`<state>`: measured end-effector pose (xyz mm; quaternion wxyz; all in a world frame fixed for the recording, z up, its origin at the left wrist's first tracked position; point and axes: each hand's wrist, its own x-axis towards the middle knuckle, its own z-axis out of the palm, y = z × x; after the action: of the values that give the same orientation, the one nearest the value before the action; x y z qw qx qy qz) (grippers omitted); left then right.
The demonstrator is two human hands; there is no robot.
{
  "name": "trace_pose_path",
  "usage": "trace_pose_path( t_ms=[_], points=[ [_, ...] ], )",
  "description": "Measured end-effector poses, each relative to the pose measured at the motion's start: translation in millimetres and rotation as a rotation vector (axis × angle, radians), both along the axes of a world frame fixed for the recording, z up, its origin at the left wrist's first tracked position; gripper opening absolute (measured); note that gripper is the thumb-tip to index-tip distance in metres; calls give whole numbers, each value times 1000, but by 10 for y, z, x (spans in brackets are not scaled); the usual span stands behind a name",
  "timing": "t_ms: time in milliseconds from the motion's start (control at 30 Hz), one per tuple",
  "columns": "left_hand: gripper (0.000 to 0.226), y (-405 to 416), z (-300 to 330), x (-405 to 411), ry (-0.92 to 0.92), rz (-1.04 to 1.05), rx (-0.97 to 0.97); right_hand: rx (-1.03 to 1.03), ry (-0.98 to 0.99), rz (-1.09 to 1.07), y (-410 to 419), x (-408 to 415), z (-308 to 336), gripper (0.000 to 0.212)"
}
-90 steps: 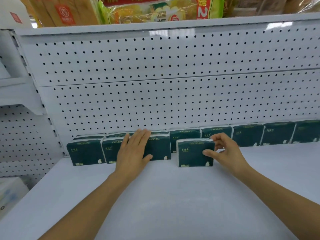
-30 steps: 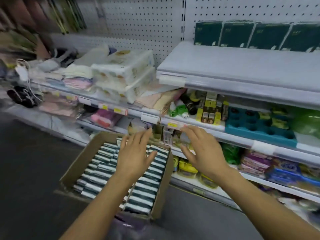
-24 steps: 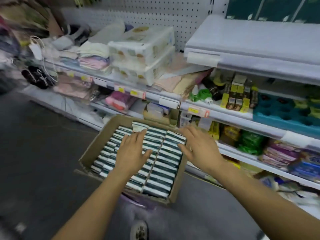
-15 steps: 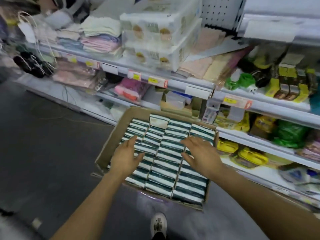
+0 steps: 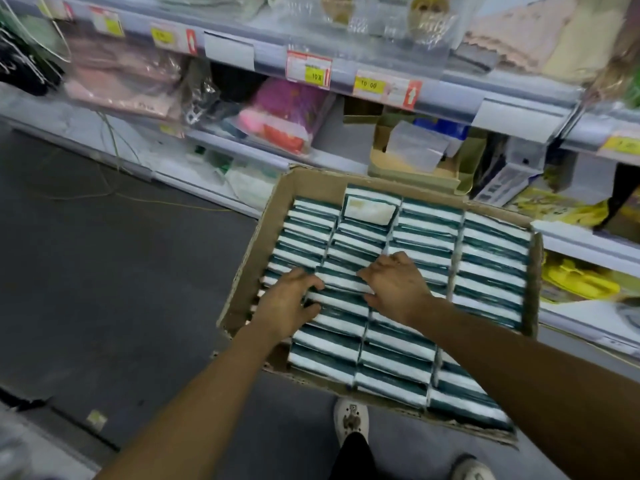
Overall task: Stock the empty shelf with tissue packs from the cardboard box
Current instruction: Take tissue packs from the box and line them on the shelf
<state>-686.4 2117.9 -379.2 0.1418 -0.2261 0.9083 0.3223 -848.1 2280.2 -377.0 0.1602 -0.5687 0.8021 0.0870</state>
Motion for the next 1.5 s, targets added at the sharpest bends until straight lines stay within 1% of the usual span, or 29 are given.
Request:
trace_pose_path(
  t_ms=[67,167,233,333,433,500,533,633,700,800,867,1000,1033,1133,1167,1200,1233,1267,1300,1333,1367,1400,1433,1467,1500],
  points=[
    [39,-36,-37,-45,-30,-23,-2,28,19,-15,-62,15,-52,29],
    [51,-55,-75,-134,-105,-105,-85,27,1,-86,-139,11,-73,20],
    [47,-44,-87,-173,-101,-126,-114,-42,-44,-165,-156,-19,-50,20],
    [37,-50,-7,-190,-9,-67,-111,-229,-157,-311,-89,-91,97,26],
    [28,-21,262,-215,117,112,-40,-418,-268,-484,96,-179,398,30],
    [22,57,518,-260,127,286,42,-492,-300,-585,259,-240,623,32],
    [23,114,644,-290,134,367,82,-521,-313,-622,355,-266,738,31],
    [28,426,1065,-455,231,608,279,-684,-387,-640,745,-320,1114,27],
    [23,740,1364,-597,315,696,443,-763,-402,-589,1090,-338,1366,25],
    [25,1260,1778,-831,396,697,736,-858,-309,-453,1677,-405,1701,27],
    [26,1617,2021,-1014,396,650,840,-936,-258,-429,2100,-490,1934,32],
    [20,2496,2514,-1417,438,632,967,-1080,-175,-459,2977,-665,2395,39],
    [24,2731,2631,-1509,455,604,984,-1103,-154,-470,3196,-702,2496,39],
    [47,3421,2930,-1755,495,447,987,-1137,-81,-493,3850,-797,2770,43],
    [48,3640,3020,-1832,512,416,985,-1151,-87,-498,4064,-819,2853,46],
    [45,3843,3100,-1913,530,397,983,-1176,-116,-516,4260,-840,2922,51],
    [38,4036,3176,-1995,553,384,983,-1227,-185,-566,4434,-847,3002,59],
    [32,4211,3242,-2081,579,369,979,-1298,-293,-671,4593,-852,3071,70],
    [29,4378,3309,-2166,604,352,978,-1389,-442,-814,4732,-858,3144,80],
    [27,4538,3377,-2243,628,333,979,-1451,-583,-963,4857,-884,3200,87],
    [29,4689,3443,-2318,648,313,976,-1466,-694,-1084,4965,-920,3264,86],
    [32,4835,3509,-2390,667,292,965,-1442,-772,-1163,5063,-958,3328,78],
    [38,4971,3583,-2462,685,271,945,-1422,-849,-1199,5138,-995,3396,62],
    [41,5093,3651,-2542,702,248,920,-1438,-918,-1205,5203,-1034,3462,47],
    [42,5206,3724,-2627,720,222,896,-1497,-971,-1207,5253,-1090,3535,34]
  ],
)
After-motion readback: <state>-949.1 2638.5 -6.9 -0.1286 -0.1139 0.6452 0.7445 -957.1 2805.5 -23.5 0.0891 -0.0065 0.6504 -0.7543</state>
